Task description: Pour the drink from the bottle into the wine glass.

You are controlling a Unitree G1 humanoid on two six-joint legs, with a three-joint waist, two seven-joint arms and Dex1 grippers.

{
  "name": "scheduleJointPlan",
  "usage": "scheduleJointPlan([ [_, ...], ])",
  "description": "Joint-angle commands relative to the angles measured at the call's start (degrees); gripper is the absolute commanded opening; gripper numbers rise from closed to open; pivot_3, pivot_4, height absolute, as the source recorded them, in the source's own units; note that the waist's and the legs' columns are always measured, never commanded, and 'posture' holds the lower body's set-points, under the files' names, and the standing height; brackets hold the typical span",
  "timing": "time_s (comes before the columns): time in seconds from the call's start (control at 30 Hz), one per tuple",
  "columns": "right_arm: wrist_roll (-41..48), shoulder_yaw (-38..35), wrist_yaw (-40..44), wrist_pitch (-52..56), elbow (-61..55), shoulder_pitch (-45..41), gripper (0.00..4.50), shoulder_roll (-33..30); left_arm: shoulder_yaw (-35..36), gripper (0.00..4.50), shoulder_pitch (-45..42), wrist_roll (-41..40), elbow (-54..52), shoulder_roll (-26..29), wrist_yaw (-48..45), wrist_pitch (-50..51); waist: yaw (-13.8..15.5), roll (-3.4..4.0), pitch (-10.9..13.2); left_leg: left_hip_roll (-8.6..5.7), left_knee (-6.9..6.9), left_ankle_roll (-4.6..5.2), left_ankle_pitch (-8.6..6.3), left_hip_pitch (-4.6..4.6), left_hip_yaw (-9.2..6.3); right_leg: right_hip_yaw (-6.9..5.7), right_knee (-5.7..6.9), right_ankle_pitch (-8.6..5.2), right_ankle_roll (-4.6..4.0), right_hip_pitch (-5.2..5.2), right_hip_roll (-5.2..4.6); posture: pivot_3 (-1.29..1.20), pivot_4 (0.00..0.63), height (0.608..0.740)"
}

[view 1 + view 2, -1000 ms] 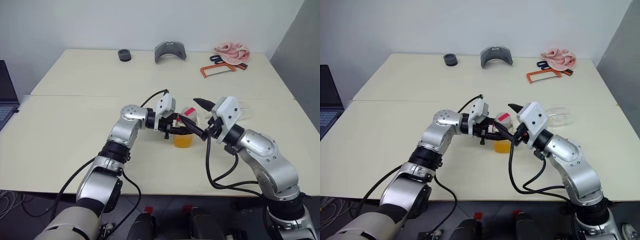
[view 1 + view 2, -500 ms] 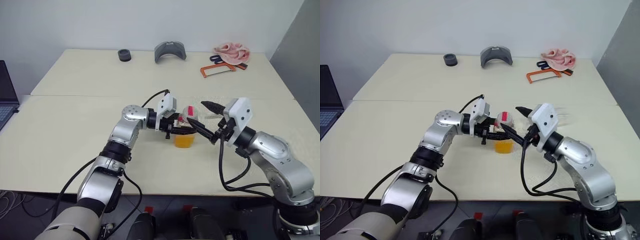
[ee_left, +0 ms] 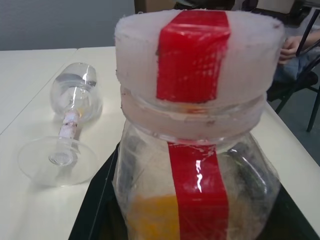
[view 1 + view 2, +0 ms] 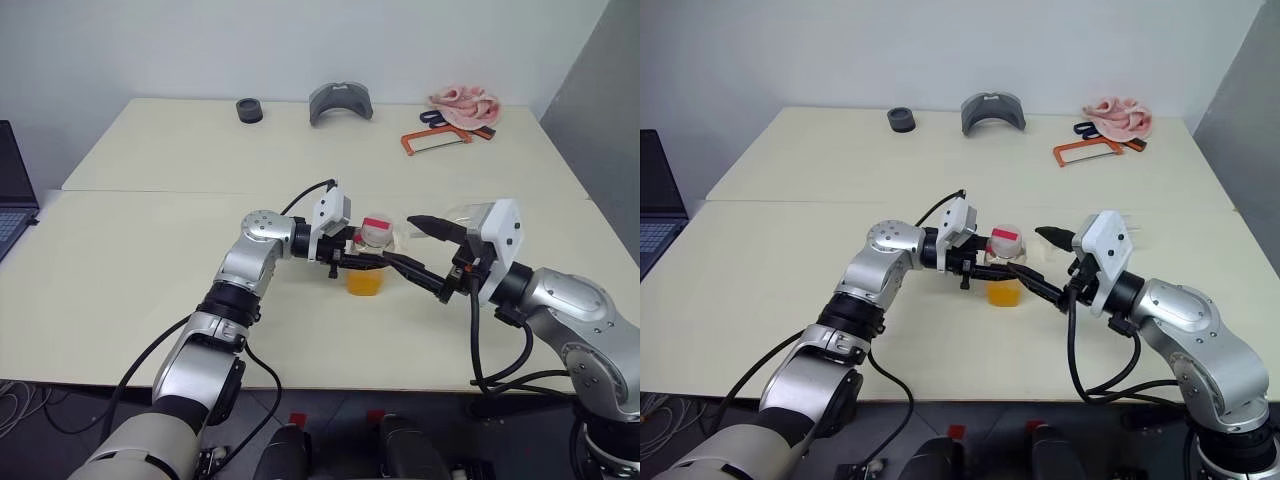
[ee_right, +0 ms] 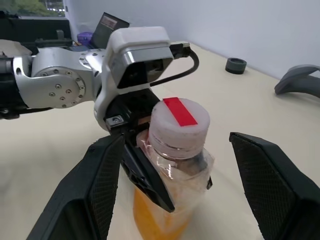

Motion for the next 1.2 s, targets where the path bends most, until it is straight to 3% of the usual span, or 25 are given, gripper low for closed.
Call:
scheduleJointPlan([
  [0.03,1.1,0.5,-0.8,-0.1,-1.8,-1.6,3.57,0.6,0.8,1.76,-1.3,-0.7,-0.9,0.0,-0.3,-1.0,0.0,0.0,0.0,0.0,0.0,0.0,0.0,0.0,0.0,0.0,0.0,0.0,0.0,0.0,0.0,0.0,0.15,0.74],
  [0.43,-10.2,9.7,-6.4,-4.8,3.5,-7.6,3.57,6.3,0.8,1.76,-1.5,-0.7,-0.5,-0.3,-0.1,-1.4,0.0,0.0,0.0,0.01,0.0,-0.01,0.0,0.0,-0.02,-0.01,0.0,0.0,0.0,0.0,0.0,0.0,0.15,0.74],
  [0.8,-13.2,7.9,-7.1,-4.8,5.0,-6.8,3.57,6.1,0.8,1.76,-1.3,-0.7,-0.9,-0.1,-0.2,-1.3,0.0,0.0,0.0,0.01,0.0,-0.01,0.0,0.01,-0.02,-0.01,0.0,0.0,0.0,0.0,-0.01,0.0,0.15,0.74],
  [1.2,-8.8,5.0,-6.2,-1.7,3.0,-5.2,3.57,6.2,0.7,1.76,-1.3,-0.6,-0.7,0.2,-0.4,-1.3,0.0,0.0,0.0,0.01,0.0,0.0,0.0,0.0,-0.01,0.0,0.0,0.0,0.0,0.0,-0.01,0.0,0.15,0.74],
])
